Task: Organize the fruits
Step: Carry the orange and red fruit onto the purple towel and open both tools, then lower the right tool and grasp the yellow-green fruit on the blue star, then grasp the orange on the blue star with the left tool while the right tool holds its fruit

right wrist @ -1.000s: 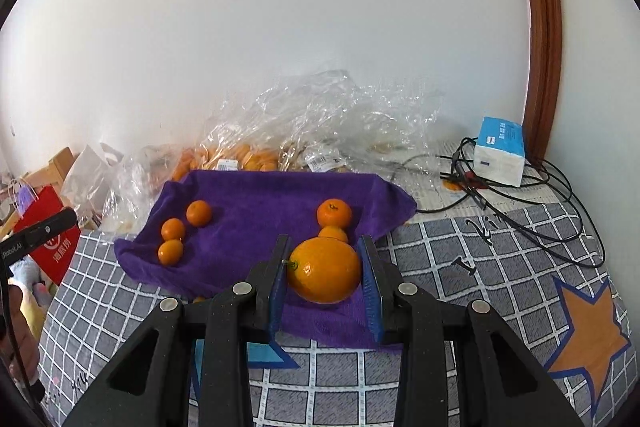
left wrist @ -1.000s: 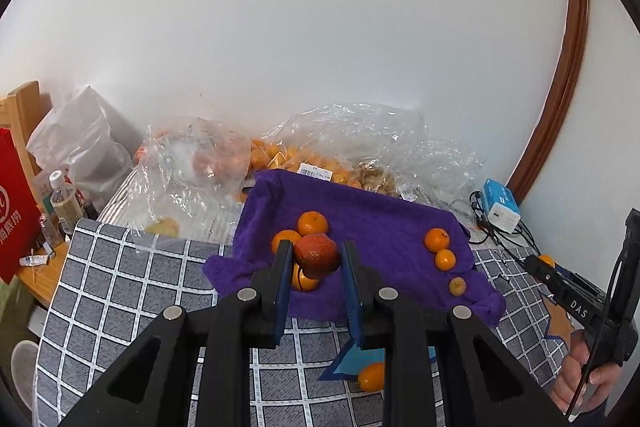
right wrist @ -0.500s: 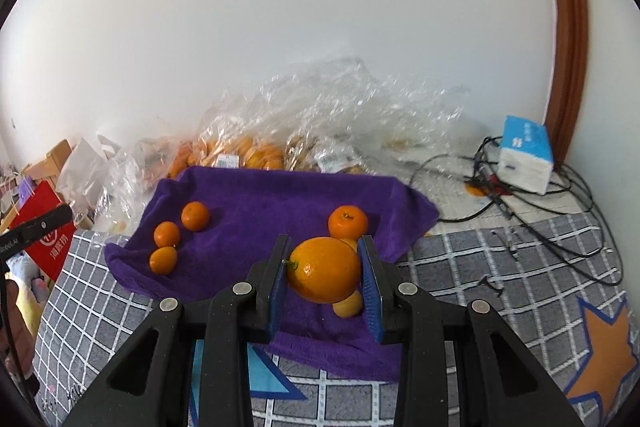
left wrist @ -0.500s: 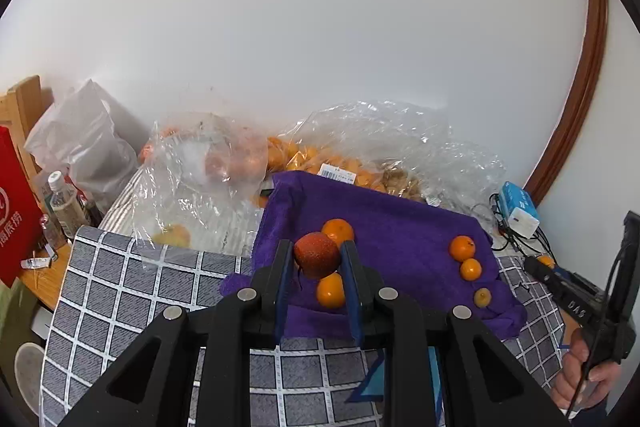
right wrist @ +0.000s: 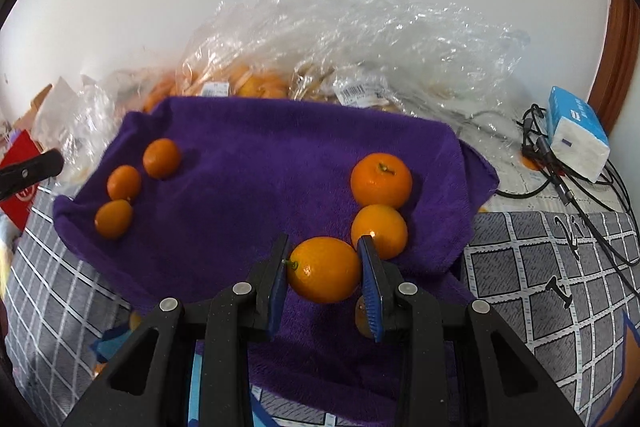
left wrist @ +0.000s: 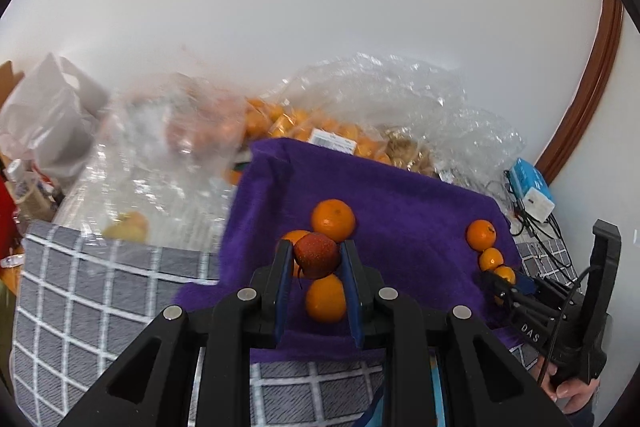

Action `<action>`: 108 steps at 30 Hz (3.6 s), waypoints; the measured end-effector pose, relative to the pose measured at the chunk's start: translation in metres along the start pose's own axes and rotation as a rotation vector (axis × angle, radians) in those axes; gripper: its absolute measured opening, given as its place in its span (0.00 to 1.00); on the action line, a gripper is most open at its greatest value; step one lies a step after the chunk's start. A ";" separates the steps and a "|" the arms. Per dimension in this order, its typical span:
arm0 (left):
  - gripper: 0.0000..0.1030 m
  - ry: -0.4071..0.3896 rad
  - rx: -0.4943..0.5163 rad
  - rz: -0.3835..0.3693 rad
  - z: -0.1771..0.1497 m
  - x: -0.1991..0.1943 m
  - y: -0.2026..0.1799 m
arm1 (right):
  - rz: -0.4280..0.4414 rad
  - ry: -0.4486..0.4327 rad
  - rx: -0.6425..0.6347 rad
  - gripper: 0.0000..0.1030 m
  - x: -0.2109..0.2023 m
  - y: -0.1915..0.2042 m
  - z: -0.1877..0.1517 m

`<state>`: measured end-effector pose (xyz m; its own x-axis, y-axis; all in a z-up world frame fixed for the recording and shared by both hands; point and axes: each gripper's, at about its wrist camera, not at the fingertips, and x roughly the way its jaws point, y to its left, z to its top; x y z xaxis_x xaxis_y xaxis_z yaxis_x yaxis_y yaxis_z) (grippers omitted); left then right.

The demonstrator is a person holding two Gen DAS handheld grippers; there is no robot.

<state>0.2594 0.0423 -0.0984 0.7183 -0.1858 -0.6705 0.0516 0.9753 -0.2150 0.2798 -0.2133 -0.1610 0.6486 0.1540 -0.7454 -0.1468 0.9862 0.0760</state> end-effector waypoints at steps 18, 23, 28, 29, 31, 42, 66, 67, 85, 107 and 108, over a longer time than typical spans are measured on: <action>0.22 0.191 0.044 0.059 0.001 0.091 -0.037 | -0.022 0.008 0.035 0.47 -0.002 -0.012 -0.003; 0.22 0.198 0.051 0.076 -0.001 0.094 -0.040 | -0.035 0.005 0.050 0.47 -0.005 -0.017 -0.003; 0.28 0.228 0.047 0.086 0.002 0.091 -0.040 | -0.052 -0.014 0.053 0.47 -0.010 -0.018 -0.002; 0.29 0.220 0.041 0.084 0.003 0.087 -0.039 | -0.058 -0.022 0.050 0.47 -0.013 -0.018 -0.001; 0.32 0.194 0.035 0.075 0.005 0.072 -0.038 | -0.063 -0.034 0.051 0.47 -0.018 -0.016 0.001; 0.43 0.045 -0.006 0.070 -0.010 -0.014 -0.013 | -0.093 -0.086 0.013 0.47 -0.066 0.008 -0.014; 0.42 0.129 -0.065 0.108 -0.105 -0.033 0.086 | 0.103 0.054 -0.040 0.39 -0.040 0.104 -0.054; 0.42 0.129 -0.072 0.101 -0.106 -0.033 0.089 | 0.104 0.058 -0.041 0.39 -0.038 0.105 -0.054; 0.47 0.074 -0.020 0.133 -0.117 -0.035 0.081 | 0.038 0.071 -0.070 0.24 -0.018 0.120 -0.052; 0.49 0.132 -0.014 0.060 -0.118 -0.044 0.066 | -0.091 0.003 0.018 0.24 -0.096 -0.001 -0.121; 0.49 0.133 -0.009 0.044 -0.118 -0.046 0.060 | -0.095 -0.002 0.022 0.24 -0.097 -0.006 -0.122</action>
<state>0.1475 0.0947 -0.1646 0.6211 -0.1577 -0.7677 0.0154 0.9818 -0.1893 0.1269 -0.2415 -0.1699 0.6603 0.0597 -0.7486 -0.0677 0.9975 0.0198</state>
